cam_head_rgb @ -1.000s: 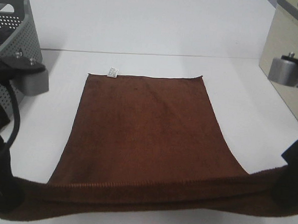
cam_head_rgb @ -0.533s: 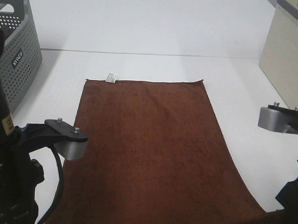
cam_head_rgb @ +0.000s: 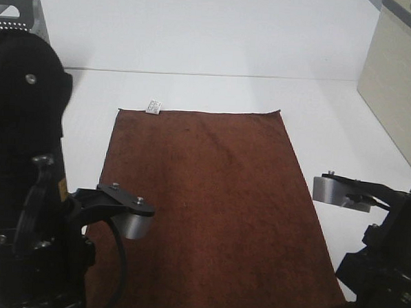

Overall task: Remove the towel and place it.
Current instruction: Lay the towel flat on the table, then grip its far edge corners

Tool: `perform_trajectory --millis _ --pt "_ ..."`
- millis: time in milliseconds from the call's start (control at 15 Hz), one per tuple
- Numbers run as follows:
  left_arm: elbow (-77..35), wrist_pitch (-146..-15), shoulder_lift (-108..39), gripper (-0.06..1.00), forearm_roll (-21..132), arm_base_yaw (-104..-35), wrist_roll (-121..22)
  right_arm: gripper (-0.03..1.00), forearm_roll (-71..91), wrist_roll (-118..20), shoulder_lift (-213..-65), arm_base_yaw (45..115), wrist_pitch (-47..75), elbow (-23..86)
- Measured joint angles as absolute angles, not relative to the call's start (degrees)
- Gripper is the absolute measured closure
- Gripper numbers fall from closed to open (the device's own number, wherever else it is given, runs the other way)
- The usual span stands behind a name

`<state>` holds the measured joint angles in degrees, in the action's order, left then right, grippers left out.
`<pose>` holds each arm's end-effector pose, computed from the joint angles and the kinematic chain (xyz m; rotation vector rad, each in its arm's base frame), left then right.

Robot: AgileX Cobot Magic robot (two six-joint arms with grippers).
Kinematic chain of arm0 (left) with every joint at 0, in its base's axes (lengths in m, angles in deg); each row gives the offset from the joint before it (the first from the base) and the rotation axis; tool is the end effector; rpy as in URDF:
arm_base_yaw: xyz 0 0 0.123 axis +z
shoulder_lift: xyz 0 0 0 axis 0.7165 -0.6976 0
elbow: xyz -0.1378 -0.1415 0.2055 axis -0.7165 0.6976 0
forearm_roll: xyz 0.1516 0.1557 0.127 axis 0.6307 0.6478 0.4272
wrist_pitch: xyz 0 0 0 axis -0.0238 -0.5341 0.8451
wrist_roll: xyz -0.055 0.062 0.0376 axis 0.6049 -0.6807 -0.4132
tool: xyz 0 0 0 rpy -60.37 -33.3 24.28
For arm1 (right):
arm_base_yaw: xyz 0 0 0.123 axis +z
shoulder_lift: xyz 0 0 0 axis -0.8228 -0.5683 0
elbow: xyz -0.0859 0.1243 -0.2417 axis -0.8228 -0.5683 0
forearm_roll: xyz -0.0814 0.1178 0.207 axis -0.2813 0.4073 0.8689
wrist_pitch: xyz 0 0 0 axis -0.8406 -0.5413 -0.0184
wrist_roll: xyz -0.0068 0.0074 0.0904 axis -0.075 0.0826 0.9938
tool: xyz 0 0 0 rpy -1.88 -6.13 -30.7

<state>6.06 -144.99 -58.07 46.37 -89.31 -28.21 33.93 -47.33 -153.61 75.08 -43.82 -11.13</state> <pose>0.1628 -0.2000 0.1776 -1.0452 -2.5318 0.3537 0.1686 0.1072 0.1694 0.5179 -2.6468 -0.6462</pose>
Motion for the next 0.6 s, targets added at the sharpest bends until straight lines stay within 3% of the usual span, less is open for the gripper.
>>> perform_trajectory --millis 333,600 --pt "0.4 -144.0 -64.4 0.94 44.0 -89.6 -28.6 0.96 38.9 -52.0 -159.2 75.2 -41.1 -11.2" --pt "-0.1 -144.4 -64.8 0.94 40.7 -89.6 -28.8 0.96 41.2 -53.2 -161.3 85.6 -37.4 -11.2"
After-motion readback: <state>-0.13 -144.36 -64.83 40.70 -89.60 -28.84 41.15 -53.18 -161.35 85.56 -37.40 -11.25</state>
